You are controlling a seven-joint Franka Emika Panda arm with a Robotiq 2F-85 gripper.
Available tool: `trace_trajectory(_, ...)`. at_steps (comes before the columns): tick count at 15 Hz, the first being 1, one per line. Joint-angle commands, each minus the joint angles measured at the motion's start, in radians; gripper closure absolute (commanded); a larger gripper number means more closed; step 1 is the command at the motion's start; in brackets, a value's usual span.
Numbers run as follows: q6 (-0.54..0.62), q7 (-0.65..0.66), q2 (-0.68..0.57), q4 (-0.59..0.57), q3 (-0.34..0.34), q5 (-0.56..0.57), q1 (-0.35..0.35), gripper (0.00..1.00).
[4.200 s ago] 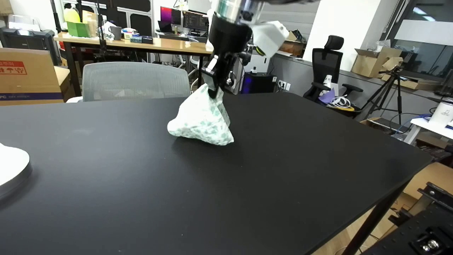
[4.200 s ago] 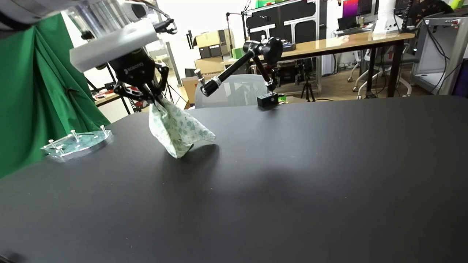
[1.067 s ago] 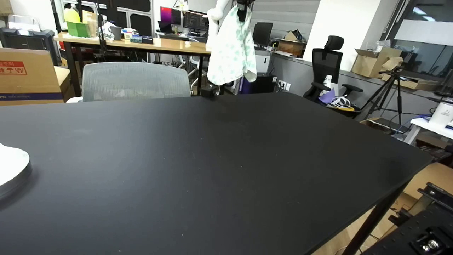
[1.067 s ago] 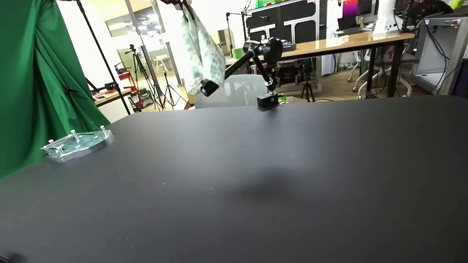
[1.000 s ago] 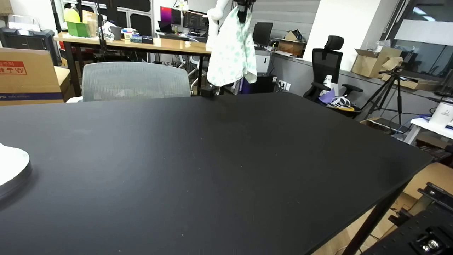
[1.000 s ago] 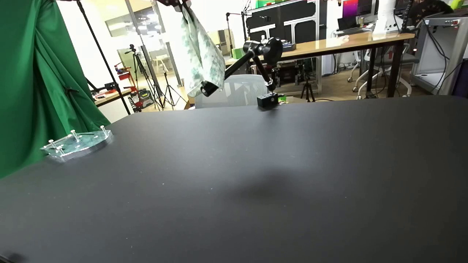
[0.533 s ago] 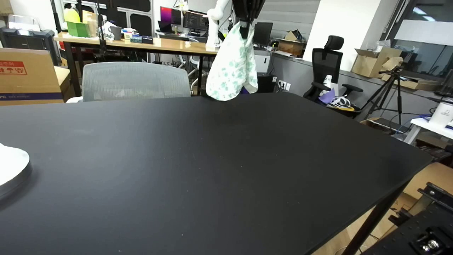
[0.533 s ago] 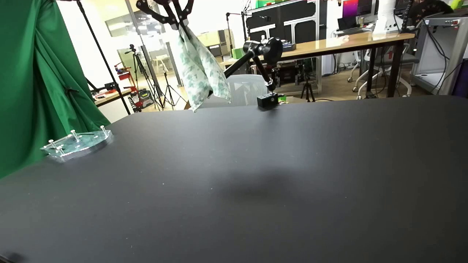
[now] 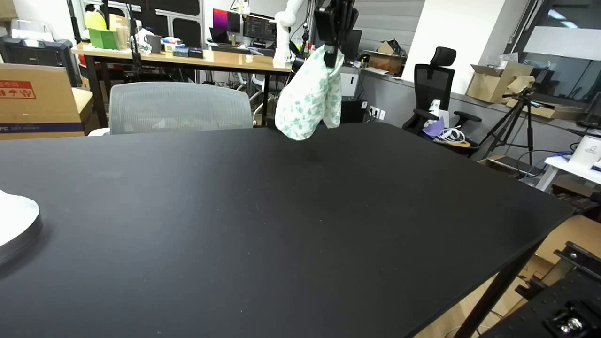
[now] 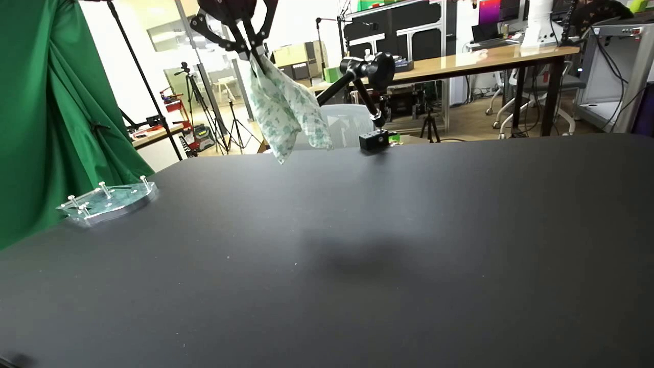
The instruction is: Hang the white cloth on the black stand
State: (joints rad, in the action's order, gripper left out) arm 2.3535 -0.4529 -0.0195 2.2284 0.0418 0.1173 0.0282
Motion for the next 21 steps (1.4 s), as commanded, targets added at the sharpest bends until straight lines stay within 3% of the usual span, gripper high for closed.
trace_trajectory(1, -0.014, -0.016, 0.008, 0.025, -0.006, -0.015, -0.005, 0.99)
trace_trajectory(5, -0.021, -0.018, 0.000, 0.038, -0.007, -0.018, -0.008, 0.99)
trace_trajectory(7, -0.028, -0.025, -0.003, 0.036, -0.006, -0.025, -0.009, 0.72)
trace_trajectory(16, -0.049, -0.103, 0.058, 0.032, 0.002, -0.069, 0.000, 0.11)
trace_trajectory(18, -0.055, -0.125, 0.089, 0.034, 0.003, -0.077, 0.008, 0.01)
trace_trajectory(21, -0.051, -0.138, 0.144, 0.041, 0.004, -0.059, 0.024, 0.00)
